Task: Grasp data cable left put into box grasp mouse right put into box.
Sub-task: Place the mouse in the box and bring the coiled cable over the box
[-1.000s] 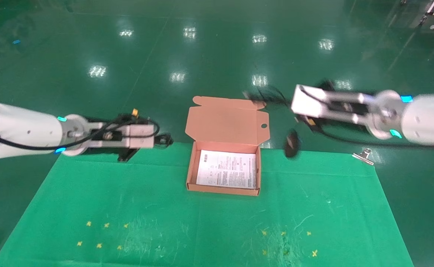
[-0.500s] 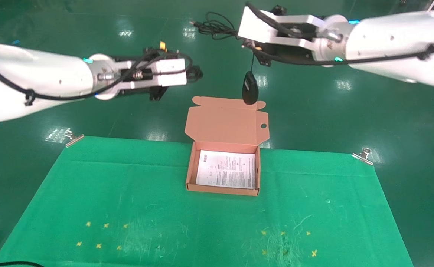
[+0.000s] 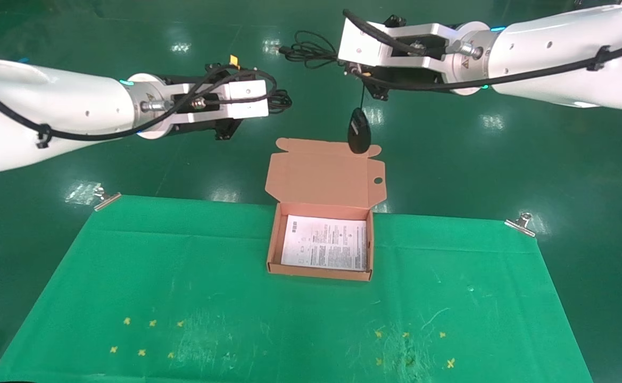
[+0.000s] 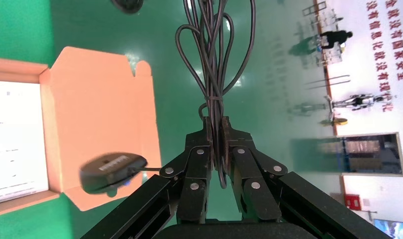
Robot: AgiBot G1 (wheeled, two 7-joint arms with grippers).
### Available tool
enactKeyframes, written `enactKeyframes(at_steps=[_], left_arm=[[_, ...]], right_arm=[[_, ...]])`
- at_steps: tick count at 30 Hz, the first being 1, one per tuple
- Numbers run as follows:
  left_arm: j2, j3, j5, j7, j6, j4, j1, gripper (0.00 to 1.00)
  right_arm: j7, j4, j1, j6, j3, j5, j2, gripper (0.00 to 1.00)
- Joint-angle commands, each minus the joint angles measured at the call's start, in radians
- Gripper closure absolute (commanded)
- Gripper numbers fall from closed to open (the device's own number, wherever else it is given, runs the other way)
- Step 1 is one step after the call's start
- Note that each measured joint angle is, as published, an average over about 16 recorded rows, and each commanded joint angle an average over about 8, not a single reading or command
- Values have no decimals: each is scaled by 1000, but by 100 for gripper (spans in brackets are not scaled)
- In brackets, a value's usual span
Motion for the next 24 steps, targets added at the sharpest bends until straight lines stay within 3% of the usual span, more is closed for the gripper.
enactKeyframes(at_steps=[1, 24], left_arm=[[-3, 1, -5, 1, 6, -1, 4, 100], [-30, 44, 96, -60, 75, -49, 74, 100]], right_arm=[[1, -2, -7, -5, -6, -5, -2, 100], [-6, -135, -51, 14, -40, -20, -98, 100]])
